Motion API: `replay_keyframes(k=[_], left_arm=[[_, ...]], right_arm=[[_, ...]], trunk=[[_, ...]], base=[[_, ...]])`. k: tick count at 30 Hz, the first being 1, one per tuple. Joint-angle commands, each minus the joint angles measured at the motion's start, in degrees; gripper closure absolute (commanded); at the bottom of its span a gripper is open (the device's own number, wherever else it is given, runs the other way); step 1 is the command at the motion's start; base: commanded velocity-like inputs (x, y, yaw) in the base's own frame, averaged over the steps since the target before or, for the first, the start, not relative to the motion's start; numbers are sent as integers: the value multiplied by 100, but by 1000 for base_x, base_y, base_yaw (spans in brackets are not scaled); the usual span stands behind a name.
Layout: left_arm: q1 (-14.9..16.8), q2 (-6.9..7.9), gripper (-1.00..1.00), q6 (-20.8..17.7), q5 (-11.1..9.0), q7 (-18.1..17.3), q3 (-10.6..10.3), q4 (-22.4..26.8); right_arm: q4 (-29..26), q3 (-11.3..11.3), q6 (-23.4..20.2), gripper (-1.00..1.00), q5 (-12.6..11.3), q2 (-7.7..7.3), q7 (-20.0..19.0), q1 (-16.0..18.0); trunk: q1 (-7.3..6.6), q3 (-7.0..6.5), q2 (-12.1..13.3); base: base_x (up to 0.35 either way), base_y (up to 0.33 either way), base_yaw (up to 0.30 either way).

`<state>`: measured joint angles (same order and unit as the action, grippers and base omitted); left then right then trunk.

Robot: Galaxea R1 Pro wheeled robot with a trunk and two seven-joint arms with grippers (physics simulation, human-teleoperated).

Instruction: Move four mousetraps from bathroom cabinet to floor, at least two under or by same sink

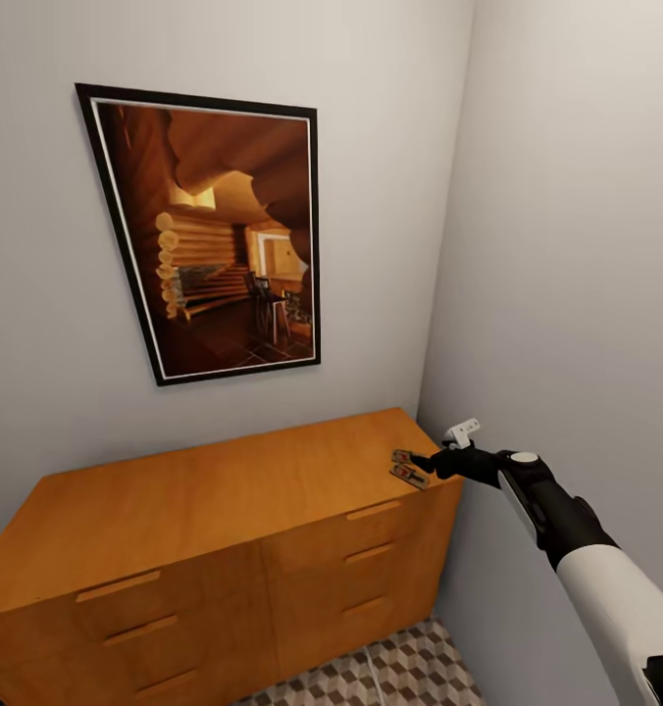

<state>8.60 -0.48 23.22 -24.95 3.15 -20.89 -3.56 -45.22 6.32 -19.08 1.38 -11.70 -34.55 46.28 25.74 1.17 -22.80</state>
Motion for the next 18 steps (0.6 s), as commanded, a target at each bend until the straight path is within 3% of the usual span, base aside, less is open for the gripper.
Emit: replay_keyframes(k=[1, 18], left_arm=[[10, -5, -100, 34, -20, 18, -47, -24], [10, -5, -100, 28, -27, 19, -47, -39]], right_arm=[[-4, 9, -26, -100, 13, -5, -14, 4], [258, 12, 381, -100, 11, 3, -24, 4]], trunk=[[4, 12, -12], [4, 14, -12]], base=[[46, 0, 0], [9, 0, 0]])
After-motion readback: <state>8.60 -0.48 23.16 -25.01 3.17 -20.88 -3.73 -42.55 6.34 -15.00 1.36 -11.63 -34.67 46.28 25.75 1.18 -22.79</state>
